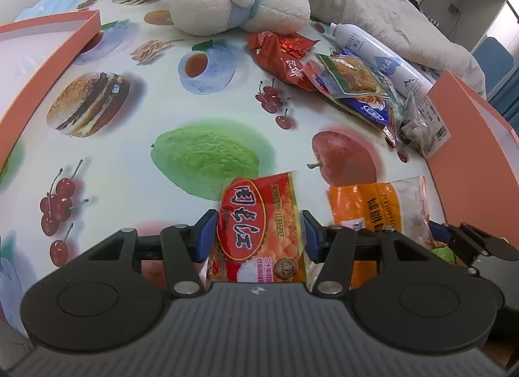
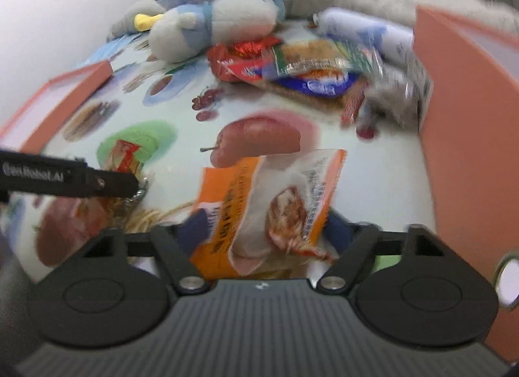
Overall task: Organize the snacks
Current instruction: 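Lift both held packets and carry them toward the deep pink box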
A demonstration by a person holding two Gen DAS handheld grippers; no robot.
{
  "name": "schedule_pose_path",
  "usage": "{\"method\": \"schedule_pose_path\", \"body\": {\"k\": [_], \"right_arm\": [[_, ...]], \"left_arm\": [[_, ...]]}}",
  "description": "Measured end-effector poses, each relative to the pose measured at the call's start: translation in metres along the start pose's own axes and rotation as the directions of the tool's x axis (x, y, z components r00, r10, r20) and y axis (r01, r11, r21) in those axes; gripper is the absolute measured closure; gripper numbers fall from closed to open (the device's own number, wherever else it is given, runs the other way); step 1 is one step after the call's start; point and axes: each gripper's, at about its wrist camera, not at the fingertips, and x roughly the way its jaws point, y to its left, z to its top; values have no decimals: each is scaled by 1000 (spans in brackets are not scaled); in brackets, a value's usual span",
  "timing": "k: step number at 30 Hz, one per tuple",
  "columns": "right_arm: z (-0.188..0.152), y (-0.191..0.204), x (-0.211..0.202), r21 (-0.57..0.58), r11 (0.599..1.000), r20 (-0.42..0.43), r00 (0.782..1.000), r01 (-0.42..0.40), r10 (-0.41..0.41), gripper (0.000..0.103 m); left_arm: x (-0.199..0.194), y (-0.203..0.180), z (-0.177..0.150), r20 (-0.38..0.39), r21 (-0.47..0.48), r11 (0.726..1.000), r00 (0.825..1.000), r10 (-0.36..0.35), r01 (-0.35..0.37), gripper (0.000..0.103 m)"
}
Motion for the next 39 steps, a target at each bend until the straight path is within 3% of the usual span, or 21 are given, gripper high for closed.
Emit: {"method": "schedule_pose_path", "body": {"k": [3, 8, 12, 15, 18, 24, 28, 39], "right_arm": [[5, -3, -7, 18, 1000, 5, 1000, -5, 5, 47], [5, -8, -21, 26, 1000, 10, 1000, 10, -10, 53], [9, -17, -36, 69, 997, 20, 1000, 21, -23, 54], [15, -24, -43, 57, 998, -1, 999, -34, 34, 53], [19, -26, -47, 41, 999, -12, 1000, 8, -8, 53], [30, -36, -62, 88, 996, -3, 1000, 6, -6, 53], [44, -39, -75, 112, 994, 16, 1000, -16, 15, 53], [94, -51, -125, 95, 995, 133, 991, 19, -31, 53]], "left_arm": [[-3, -1, -1, 1, -4, 1000, 1000, -4, 4, 43], [-8, -7, 1, 6, -2, 1000, 1000, -10, 10, 44], [-11, -16, 4, 1, 5, 1000, 1000, -16, 16, 44], [-9, -21, 9, -25, 19, 1000, 1000, 4, -4, 44], [-7, -22, 16, -39, -4, 1000, 999, -11, 11, 44], [-16, -31, 29, -35, 13, 1000, 999, -20, 20, 45], [-27, -40, 41, -24, 25, 999, 999, -27, 28, 45], [-74, -81, 86, 54, 89, 993, 996, -76, 71, 45]]}}
